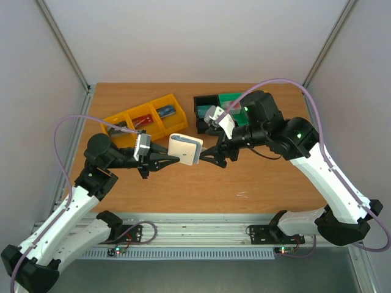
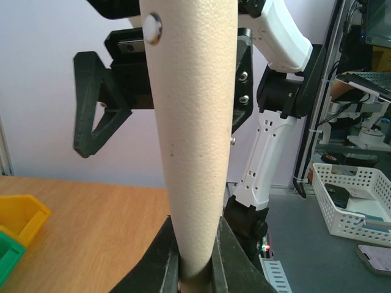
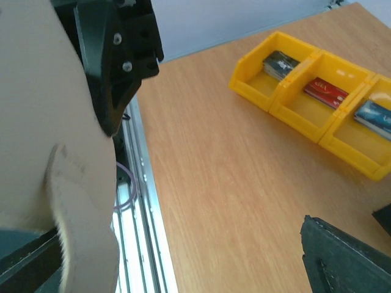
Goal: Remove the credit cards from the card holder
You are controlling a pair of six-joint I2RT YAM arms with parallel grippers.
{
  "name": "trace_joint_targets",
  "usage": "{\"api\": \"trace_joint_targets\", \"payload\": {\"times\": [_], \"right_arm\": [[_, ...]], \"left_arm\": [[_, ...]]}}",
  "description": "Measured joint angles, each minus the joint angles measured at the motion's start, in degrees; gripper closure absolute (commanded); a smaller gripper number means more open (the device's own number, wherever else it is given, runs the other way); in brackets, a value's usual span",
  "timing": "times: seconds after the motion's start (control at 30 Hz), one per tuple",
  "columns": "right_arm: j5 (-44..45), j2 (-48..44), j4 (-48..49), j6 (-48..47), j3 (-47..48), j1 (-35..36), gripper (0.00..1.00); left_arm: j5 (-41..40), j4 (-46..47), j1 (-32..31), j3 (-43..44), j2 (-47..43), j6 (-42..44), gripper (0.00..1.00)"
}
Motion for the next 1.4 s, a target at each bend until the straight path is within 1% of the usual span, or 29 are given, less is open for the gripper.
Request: {"api": "trace_joint_targets", "payload": {"times": [0.1,0.2,0.33,0.43,0.53,0.7,0.83,1.07,1.23,1.4], "right_arm": [[1.9,0.0,-4.6,-1.9,2.0,0.1,0.06],[2.9,0.1,-8.9,-3.1,4.0,0.7,0.06],[2.6,0.1,-10.7,-3.7,5.1,1.0,0.07],[1.8,0.1,-9.5,-2.8,4.9,1.1,0.09],[1.9,0.0,-5.2,-1.0,3.2,1.3,0.12],[3.4,0.1,1.3,1.5,1.8,1.4,0.24],[4.5,0.1,3.5,2.4,1.8,1.4,0.29],[5.1,0.1,3.3,2.2,1.8,1.3,0.30],[5.3,0.3,2.7,1.4,1.8,-0.1,0.30],[4.7,1.0,2.0,1.3,1.8,-0.6,0.28]], "left_arm": [[-0.4,-0.2,0.1,0.0,0.0,0.2,1.00],[-2.6,-0.7,0.4,0.0,0.2,0.4,1.00],[-4.1,-1.3,0.6,0.0,0.4,0.4,1.00],[-4.5,-1.3,0.6,0.0,0.4,0.4,1.00],[-4.5,-1.4,0.6,0.0,0.4,0.4,1.00],[-4.5,-1.4,0.5,0.0,0.4,0.7,1.00],[-4.5,-1.5,0.4,-0.1,0.3,0.7,1.00],[-4.4,-1.6,0.4,-0.5,-0.1,0.9,1.00],[-4.0,-1.7,0.4,-0.5,-0.1,1.0,1.00],[-4.0,-2.3,0.3,-0.6,-0.3,1.1,1.00]]}}
